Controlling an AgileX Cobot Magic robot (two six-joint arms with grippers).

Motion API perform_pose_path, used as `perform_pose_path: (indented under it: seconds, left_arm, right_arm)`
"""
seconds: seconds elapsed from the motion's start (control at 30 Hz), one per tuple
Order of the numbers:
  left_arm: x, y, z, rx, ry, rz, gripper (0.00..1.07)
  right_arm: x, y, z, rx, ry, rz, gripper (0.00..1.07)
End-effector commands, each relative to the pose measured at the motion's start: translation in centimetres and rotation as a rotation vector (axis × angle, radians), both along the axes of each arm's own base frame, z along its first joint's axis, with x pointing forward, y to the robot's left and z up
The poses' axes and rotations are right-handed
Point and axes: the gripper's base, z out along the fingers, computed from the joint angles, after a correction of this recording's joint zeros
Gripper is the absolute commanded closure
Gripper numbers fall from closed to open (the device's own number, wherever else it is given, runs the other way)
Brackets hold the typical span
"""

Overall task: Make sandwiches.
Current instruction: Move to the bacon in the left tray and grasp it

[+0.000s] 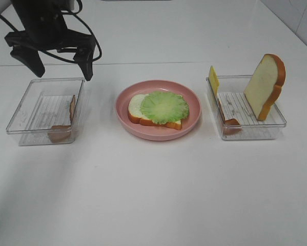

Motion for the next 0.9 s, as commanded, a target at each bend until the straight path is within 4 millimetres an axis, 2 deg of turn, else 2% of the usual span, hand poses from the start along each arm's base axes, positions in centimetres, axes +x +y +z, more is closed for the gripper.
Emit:
perform_pose_path:
  seconds: [0.03,0.1,0.17,0.27,0.33,0.43,0.9]
  left_arm:
    - [-0.7,0.1,-1.4,0.001,0.07,0.062,0.05]
    - [-0.6,0.1,-1.7,-0.001,0.07,0.075,0.05]
    - [-0.3,0.0,-3.2,0.002,0.102,0.119,0.05]
    - [-0.2,0.0,-3.5,0.0,0.106,0.128,0.05]
    - [0.1,-0.2,-4.8,-0.004,0.125,0.142,0.05]
    - [0.4,-0.3,-5.7,-0.01,0.122,0.159,0.05]
    - [0.9,-0.5,-7.2,-0.018,0.117,0.179,0.08]
  right_arm:
    - [-0.5,0.0,0.1,0.004,-0.038,-0.001,0.09]
    - [-0.5,0.0,0.1,0.004,-0.038,-0.001,0.09]
    - [-0.5,0.0,0.1,0.004,-0.038,-0.001,0.09]
    - [-0.5,0.0,0.1,0.004,-0.038,-0.001,0.09]
    - [-0.5,0.0,0.1,0.004,-0.038,-0.001,0.09]
    - [-0.5,0.0,0.1,0.004,-0.038,-0.001,0.09]
    - [-0.5,0.0,0.1,0.004,-0.038,-0.001,0.09]
